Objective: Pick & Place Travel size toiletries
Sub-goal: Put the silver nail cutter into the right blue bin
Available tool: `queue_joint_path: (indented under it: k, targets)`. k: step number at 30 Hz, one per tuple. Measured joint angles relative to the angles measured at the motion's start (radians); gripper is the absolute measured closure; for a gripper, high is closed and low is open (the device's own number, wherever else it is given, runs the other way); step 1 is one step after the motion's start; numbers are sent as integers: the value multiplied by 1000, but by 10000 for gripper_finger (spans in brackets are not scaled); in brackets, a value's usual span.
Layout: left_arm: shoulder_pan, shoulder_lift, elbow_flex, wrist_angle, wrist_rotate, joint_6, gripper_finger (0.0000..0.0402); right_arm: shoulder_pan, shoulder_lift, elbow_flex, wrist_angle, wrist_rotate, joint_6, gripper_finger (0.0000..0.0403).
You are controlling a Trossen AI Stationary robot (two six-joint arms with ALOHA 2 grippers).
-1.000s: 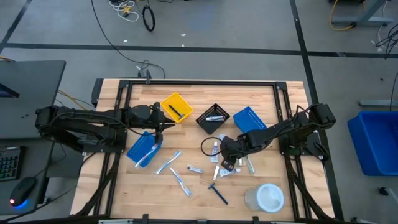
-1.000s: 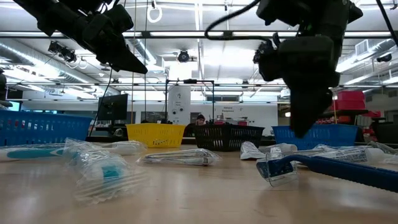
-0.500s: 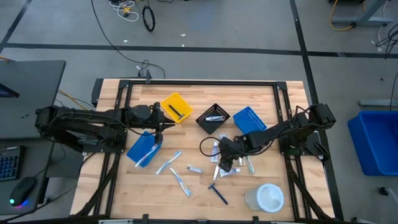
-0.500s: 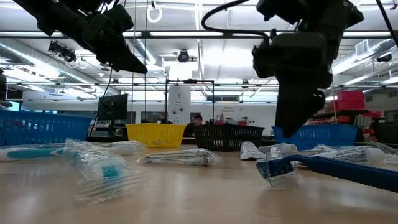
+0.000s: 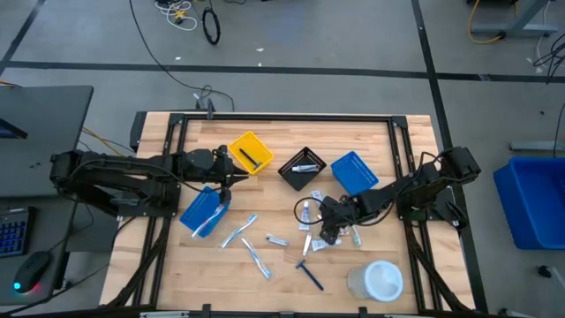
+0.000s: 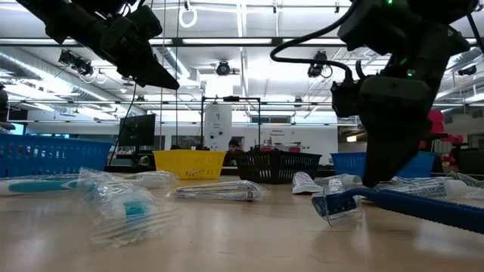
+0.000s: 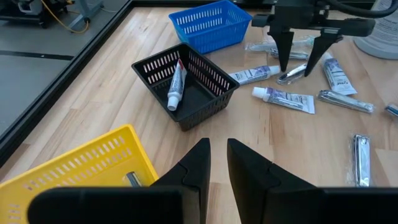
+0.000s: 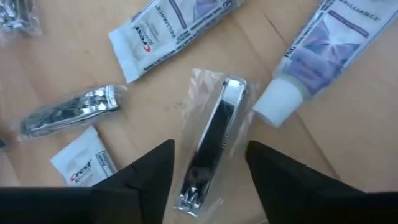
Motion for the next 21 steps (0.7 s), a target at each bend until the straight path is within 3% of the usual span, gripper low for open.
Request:
queue_joint_path:
  k: [12, 18, 21]
  targets:
    - [0, 0, 0, 0, 0, 0, 340, -20, -37, 16, 4, -7, -15, 352]
    - [0, 0, 0, 3, 0, 0, 340, -68, -178, 97, -118, 3, -93, 350]
    - [0, 0, 0, 5, 0, 0, 340, -92, -257, 138, -225, 122, -108, 342]
